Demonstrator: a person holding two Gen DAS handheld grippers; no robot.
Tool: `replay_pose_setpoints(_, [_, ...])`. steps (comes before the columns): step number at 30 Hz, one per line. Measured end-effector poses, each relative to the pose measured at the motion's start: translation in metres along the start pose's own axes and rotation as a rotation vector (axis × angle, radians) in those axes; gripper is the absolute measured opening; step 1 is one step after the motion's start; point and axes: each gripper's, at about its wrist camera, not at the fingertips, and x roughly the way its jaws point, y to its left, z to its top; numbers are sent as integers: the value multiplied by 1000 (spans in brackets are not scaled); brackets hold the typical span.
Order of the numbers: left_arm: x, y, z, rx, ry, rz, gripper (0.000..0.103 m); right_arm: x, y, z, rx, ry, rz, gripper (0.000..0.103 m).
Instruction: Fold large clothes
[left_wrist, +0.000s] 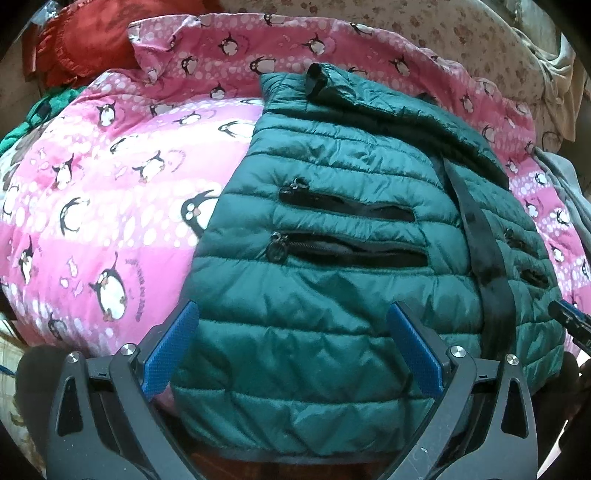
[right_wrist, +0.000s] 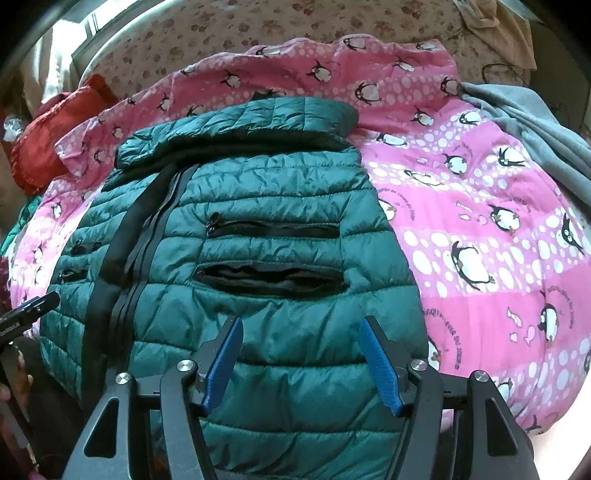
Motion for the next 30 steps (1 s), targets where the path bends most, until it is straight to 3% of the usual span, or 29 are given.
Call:
replay_pose_setpoints(5, [-2, 7, -6, -13, 10, -2, 102, -1, -2, -6, 5, 8, 7, 67])
replay_pose_setpoints(19, [-3, 24, -22, -33, 54, -18, 102, -7, -7, -22, -17, 34, -2, 68])
replay_pose_setpoints(26, [-2, 60, -28, -152, 89, -87, 102, -12, -28, -28, 27, 44, 7, 68])
replay_pose_setpoints(30, [-2, 70, -31, -165, 102, -94, 102, -11, -40, -30, 57, 54, 11, 68])
